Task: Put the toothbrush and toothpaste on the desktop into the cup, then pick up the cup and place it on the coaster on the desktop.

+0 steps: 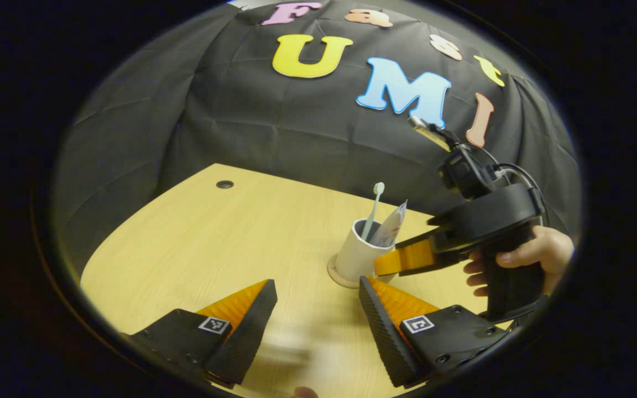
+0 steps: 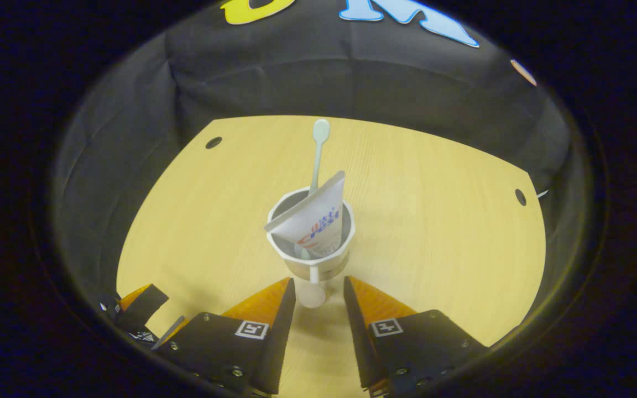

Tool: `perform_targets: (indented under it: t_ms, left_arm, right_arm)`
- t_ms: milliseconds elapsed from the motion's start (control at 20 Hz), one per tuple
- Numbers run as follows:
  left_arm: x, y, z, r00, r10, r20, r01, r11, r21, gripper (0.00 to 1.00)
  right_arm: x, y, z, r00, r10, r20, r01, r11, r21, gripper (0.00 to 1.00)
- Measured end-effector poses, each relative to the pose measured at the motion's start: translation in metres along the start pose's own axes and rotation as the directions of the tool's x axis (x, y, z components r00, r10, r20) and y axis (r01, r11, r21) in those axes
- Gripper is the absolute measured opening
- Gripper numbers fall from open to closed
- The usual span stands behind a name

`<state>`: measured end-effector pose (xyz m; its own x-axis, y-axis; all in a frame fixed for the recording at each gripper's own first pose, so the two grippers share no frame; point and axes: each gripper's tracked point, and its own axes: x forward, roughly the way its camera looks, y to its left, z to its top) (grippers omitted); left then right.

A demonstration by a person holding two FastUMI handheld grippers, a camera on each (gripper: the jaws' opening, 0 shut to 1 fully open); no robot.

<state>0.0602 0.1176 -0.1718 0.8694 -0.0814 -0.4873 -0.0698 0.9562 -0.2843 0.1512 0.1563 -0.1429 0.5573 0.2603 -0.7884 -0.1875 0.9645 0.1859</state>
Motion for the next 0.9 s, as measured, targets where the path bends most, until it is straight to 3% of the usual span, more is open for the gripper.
perform_targets:
  t_ms: [350, 400, 500, 650, 900]
  left_arm:
    - [-0.006, -0.04, 0.023, 0.996, -0.072, 0.054, 0.067, 0.994, 0.086, 0.97]
    - [-0.008, -0.047, 0.026, 0.995, -0.085, 0.059, 0.08, 0.993, 0.092, 0.97]
    - [-0.013, -0.06, 0.034, 0.991, -0.112, 0.075, 0.104, 0.989, 0.107, 0.97]
    - [-0.026, -0.081, 0.047, 0.982, -0.156, 0.108, 0.142, 0.981, 0.13, 0.97]
    - [-0.054, -0.109, 0.075, 0.957, -0.181, 0.225, 0.146, 0.976, 0.163, 0.97]
  right_arm:
    - [-0.082, -0.037, -0.024, 0.992, -0.026, 0.122, 0.013, 0.994, 0.111, 0.56]
    - [-0.095, -0.045, -0.026, 0.988, -0.048, 0.149, 0.03, 0.992, 0.122, 0.67]
    - [-0.122, -0.061, -0.031, 0.972, -0.104, 0.211, 0.077, 0.988, 0.133, 0.71]
    - [-0.154, -0.077, -0.029, 0.923, -0.173, 0.343, 0.13, 0.981, 0.145, 0.8]
    - [-0.199, -0.091, -0.02, 0.79, -0.214, 0.574, 0.171, 0.977, 0.128, 0.8]
